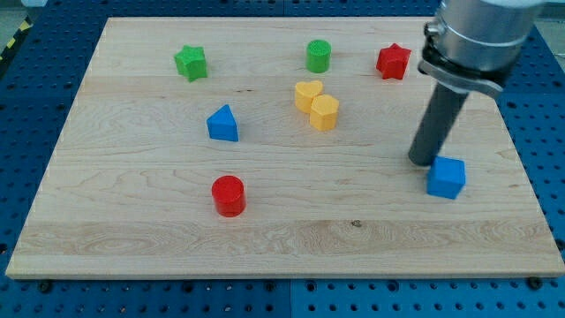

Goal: Slide the red circle closer to blue cube

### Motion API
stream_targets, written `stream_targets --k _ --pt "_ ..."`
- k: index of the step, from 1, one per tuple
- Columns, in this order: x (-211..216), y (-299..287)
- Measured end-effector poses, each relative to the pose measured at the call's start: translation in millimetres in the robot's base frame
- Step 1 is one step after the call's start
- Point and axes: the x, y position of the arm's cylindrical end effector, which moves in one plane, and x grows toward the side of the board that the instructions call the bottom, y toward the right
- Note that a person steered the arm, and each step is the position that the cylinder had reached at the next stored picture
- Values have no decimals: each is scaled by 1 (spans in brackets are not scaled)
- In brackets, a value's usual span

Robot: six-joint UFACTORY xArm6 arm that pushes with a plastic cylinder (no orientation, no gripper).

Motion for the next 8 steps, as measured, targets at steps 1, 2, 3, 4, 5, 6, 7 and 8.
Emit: stream_targets --k 1,2,3,4,5,6,7,8 --pt "23 20" --pt "34 28" --pt "37 -13" --pt "54 -90" --pt "81 -174" --pt "96 -266" --pt "47 -327" --pt "43 -335"
